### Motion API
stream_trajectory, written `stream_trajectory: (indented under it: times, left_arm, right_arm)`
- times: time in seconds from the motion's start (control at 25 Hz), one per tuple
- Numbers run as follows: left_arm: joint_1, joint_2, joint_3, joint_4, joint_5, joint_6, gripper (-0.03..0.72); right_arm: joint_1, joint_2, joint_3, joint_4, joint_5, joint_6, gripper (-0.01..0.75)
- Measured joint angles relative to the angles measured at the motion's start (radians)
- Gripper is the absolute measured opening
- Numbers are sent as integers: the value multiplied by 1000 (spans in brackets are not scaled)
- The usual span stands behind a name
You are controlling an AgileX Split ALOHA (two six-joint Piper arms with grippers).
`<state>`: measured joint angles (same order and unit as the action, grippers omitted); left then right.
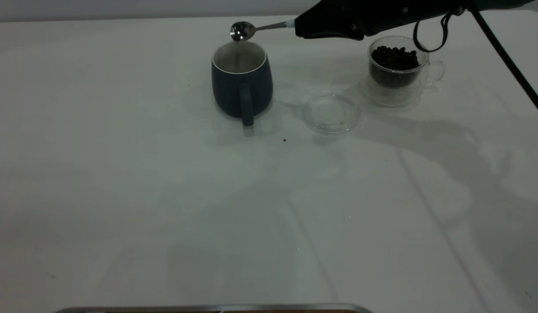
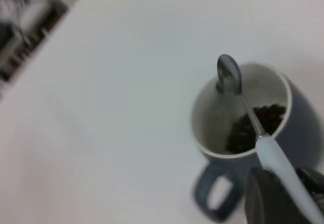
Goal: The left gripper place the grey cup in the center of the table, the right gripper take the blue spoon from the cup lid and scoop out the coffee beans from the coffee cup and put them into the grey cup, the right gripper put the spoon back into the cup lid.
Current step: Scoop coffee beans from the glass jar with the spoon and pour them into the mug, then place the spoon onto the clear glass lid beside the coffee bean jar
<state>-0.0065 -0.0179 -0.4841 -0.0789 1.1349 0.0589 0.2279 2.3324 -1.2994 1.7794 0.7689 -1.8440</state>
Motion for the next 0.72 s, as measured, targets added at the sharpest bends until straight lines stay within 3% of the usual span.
stream_trajectory:
  times: [0.16, 0.32, 0.48, 0.72]
  left_arm:
    - [0, 0, 0, 0, 0, 0, 530]
    - [0, 0, 0, 0, 0, 0, 530]
    - [0, 0, 0, 0, 0, 0, 530]
    - [0, 0, 0, 0, 0, 0, 530]
  right_arm:
    - [0, 0, 0, 0, -19, -134, 105]
    - [0, -11, 0, -2, -22, -130, 105]
    - [-14, -93, 19, -67, 7, 70, 105]
    - [-113, -245, 130, -165, 87, 533, 105]
